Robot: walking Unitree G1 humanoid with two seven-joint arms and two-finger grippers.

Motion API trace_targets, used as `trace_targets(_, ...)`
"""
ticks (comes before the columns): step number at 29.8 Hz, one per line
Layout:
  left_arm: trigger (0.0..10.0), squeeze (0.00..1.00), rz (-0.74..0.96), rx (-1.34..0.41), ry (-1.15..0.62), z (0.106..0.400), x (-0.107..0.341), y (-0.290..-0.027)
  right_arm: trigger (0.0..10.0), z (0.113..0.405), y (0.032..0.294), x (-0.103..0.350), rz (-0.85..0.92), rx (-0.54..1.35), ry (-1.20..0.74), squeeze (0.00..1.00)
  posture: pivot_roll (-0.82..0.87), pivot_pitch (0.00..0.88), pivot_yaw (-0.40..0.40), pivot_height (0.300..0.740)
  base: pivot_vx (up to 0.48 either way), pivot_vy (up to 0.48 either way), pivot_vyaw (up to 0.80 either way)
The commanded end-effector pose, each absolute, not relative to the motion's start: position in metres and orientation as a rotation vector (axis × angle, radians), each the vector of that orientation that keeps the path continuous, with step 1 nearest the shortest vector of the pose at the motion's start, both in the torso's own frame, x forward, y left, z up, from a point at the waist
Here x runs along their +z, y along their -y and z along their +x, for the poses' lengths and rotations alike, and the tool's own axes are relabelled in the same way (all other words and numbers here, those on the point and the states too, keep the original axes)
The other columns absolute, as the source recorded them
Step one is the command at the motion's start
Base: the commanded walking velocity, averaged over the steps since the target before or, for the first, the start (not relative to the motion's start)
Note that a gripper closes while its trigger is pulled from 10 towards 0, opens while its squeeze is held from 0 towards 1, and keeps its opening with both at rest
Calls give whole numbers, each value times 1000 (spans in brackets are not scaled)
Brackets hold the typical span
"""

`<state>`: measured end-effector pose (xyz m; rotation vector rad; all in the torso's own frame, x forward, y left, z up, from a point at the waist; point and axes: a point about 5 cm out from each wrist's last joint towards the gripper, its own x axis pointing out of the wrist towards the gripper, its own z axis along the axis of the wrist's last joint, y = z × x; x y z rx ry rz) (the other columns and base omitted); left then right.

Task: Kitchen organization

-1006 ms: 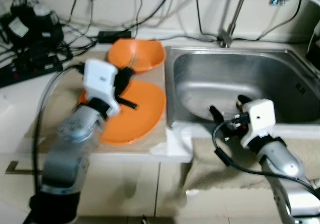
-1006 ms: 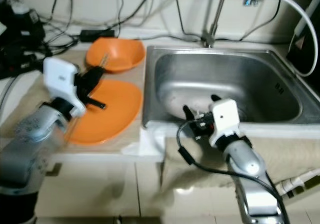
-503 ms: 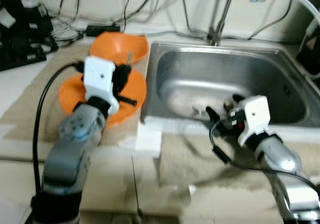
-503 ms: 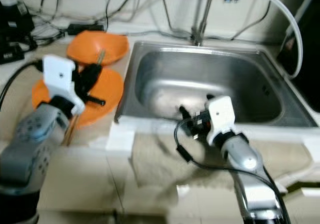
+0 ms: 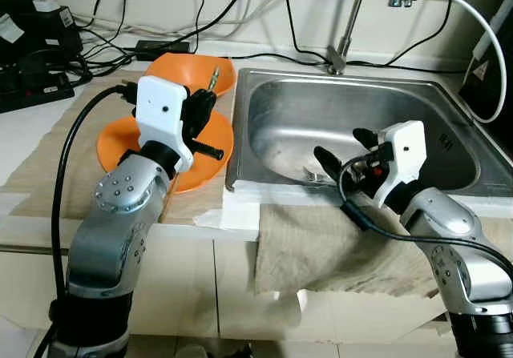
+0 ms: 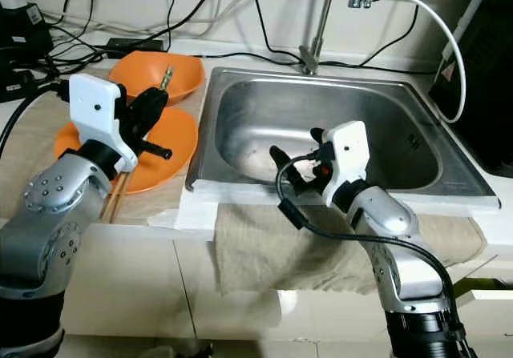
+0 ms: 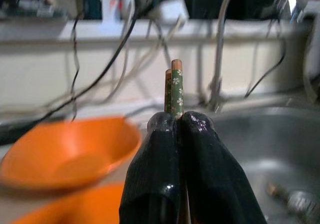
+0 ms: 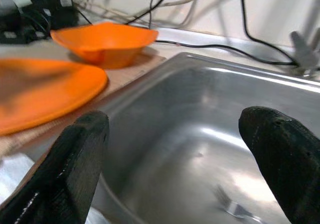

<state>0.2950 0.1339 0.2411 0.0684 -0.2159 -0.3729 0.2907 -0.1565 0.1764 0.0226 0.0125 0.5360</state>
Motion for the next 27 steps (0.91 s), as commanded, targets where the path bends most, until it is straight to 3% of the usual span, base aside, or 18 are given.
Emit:
trace_targets(1, 10000, 0, 40, -387, 256, 298, 254, -131, 10000, 295, 161, 180, 59, 521, -10, 0, 55, 0, -43, 732, 0, 0, 0)
trace_targets(8, 10000, 0, -137, -348, 393, 306, 280, -122, 10000, 303, 152, 185, 133, 528, -5, 0, 59, 0, -39, 732, 0, 0, 0)
trace_targets(16, 10000, 0, -313, -317, 422, 320, 282, -112, 10000, 314, 143, 192, 242, 523, 5, 0, 54, 0, -41, 732, 0, 0, 0)
trace_targets(27, 10000, 0, -412, -312, 503, 333, 299, -101, 10000, 333, 130, 229, 508, 548, 40, 0, 42, 0, -47, 732, 0, 0, 0)
